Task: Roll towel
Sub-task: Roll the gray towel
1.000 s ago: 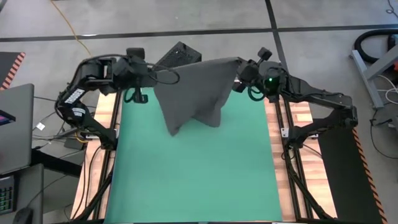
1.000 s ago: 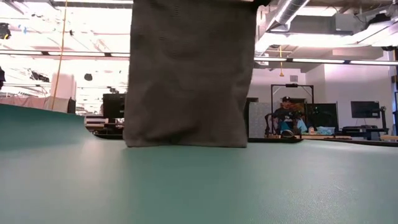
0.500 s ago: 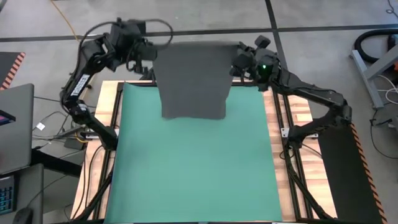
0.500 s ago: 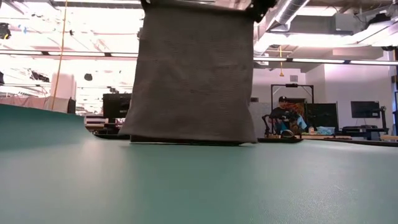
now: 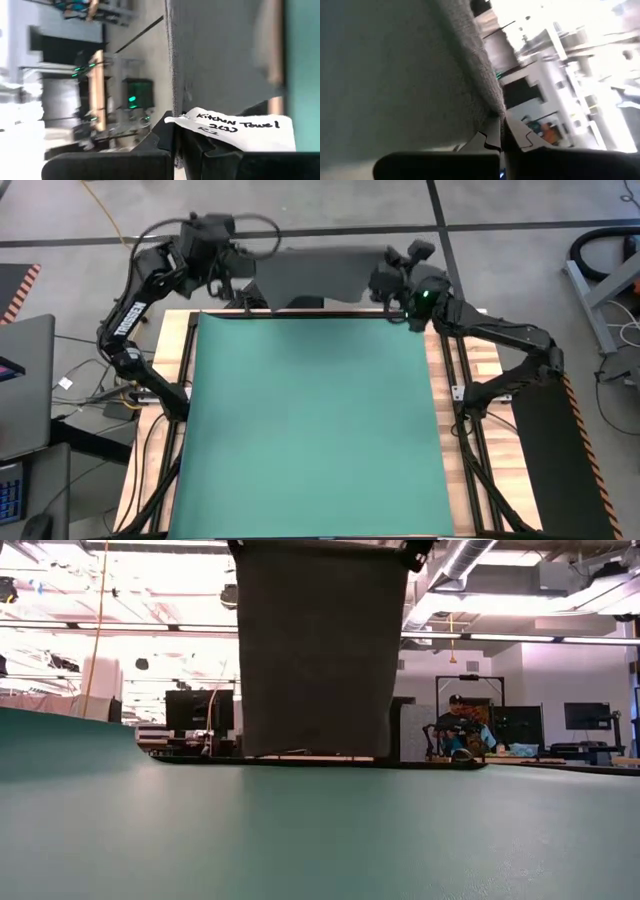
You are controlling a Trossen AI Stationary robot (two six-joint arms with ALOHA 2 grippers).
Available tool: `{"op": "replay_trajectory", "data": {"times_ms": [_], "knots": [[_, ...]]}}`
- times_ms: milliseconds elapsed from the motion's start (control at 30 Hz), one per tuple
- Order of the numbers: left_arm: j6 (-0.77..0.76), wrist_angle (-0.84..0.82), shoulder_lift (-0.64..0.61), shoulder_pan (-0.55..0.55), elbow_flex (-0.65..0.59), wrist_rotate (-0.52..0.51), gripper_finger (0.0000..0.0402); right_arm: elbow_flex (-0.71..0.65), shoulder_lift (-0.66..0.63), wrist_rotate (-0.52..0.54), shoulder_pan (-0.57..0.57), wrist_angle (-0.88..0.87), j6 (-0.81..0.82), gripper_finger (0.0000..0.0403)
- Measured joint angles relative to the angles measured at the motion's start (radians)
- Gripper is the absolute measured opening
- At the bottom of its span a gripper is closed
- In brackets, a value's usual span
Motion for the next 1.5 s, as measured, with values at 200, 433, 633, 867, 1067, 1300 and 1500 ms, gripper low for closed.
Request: {"op": "replay_trajectory", "data": {"times_ms": [200,433,633,867,1067,1300,1500], "knots": [[-0.400,-0.346,-0.003,-0.212,-0.014,0.151,0.0000,0.000,-0.028,0.044,0.201,-0.524,0.527,0.0012],[-0.729,-0.362,-0.020,-0.504,-0.269,0.300,0.0000,0.000,-0.029,-0.107,0.486,-0.988,1.113,0.0012],[-0.855,-0.305,-0.017,-0.711,-0.528,0.333,0.0000,-0.005,-0.025,-0.277,0.679,-1.107,1.417,0.0012],[-1.014,-0.123,-0.015,-0.771,-0.695,0.409,0.0000,-0.076,-0.023,-0.459,0.735,-1.090,1.563,0.0012],[-1.003,-0.096,-0.016,-0.743,-0.742,0.314,0.0000,-0.146,-0.023,-0.483,0.667,-1.102,1.565,0.0012],[-0.950,-0.018,-0.015,-0.678,-0.820,0.244,0.0000,-0.234,-0.014,-0.500,0.524,-1.031,1.435,0.0012],[-0.946,0.015,-0.015,-0.635,-0.871,0.258,0.0000,-0.279,-0.014,-0.572,0.411,-0.901,1.302,0.0012]]}}
